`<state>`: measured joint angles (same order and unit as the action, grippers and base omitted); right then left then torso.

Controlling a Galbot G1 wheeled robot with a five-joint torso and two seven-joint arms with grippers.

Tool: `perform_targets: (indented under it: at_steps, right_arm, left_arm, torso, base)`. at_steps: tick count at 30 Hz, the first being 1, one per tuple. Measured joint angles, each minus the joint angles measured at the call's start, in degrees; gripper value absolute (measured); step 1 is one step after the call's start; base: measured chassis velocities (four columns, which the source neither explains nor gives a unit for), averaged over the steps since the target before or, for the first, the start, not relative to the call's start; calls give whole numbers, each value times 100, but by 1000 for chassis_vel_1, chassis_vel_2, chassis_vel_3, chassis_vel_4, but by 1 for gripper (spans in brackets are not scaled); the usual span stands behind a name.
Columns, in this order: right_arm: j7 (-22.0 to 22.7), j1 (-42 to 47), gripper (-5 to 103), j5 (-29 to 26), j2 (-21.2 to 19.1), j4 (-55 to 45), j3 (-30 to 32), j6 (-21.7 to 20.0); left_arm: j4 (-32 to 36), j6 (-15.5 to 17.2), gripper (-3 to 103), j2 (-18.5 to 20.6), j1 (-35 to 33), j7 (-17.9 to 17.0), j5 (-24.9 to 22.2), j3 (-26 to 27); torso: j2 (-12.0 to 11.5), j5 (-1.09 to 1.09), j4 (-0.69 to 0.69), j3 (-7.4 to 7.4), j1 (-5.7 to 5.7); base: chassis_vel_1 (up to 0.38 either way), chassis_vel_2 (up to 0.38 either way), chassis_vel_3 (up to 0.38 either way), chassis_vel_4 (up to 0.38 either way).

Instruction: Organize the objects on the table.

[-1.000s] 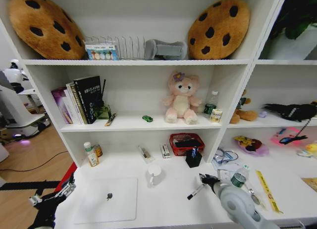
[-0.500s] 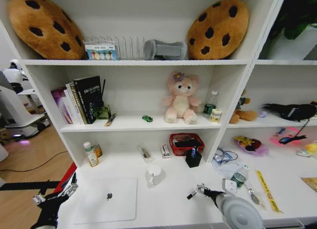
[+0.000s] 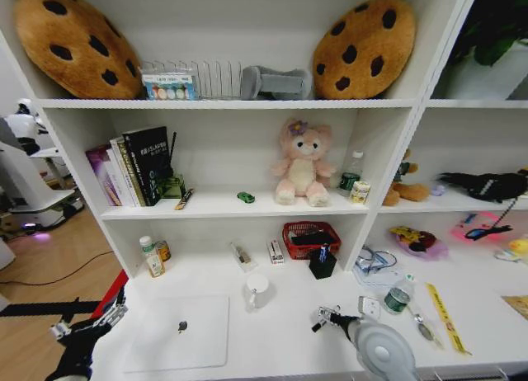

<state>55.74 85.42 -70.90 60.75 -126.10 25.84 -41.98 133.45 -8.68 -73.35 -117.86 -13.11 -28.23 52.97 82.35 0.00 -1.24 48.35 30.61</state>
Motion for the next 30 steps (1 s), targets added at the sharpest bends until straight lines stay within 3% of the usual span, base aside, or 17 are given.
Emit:
perform_targets:
  at_steps: [1,2,4,6,15,20,27,30]
  right_arm:
    - [0,0,90,0,0,0,0,0]
    - [-48,-18,80,62,-44,38,-4,-3]
    - [-55,-34,80,66,-61,59,-5,-3]
    - [-50,-62,63,53,-71,83,-11,7]
    - [27,-63,35,-34,-41,78,-19,25]
    - [29,-42,14,-61,-39,82,-6,31]
    - [7,-63,10,-75,-77,84,5,31]
    - [-280,-76,10,349,-134,69,52,149]
  left_arm:
    - [0,0,100,0,0,0,0,0]
    - [0,17,100,-3,36,-11,5,-12]
    - [-3,24,100,-3,44,-17,4,-12]
    - [-23,25,100,12,43,-22,-30,30]
    - [-11,25,100,41,57,-34,-40,41]
    - [23,35,100,60,68,-45,-40,44]
    - [43,37,100,44,51,-51,-49,59]
    - [43,28,100,-4,27,-51,-36,51]
  torso:
    - [0,0,0,0,0]
    - [0,0,0,0,0]
    - [0,0,0,0,0]
    - [0,-1,0,0,0]
    - [0,-1,0,0,0]
    - [0,0,1,0,0]
    - [0,1,0,0,0]
    - [-1,2,0,1,0]
  base:
    - [0,0,0,0]
    - [0,0,0,0]
    - [0,0,0,0]
    - [0,0,0,0]
    - [0,0,0,0]
    - [0,0,0,0]
    - [0,0,0,0]
    - [0,0,0,0]
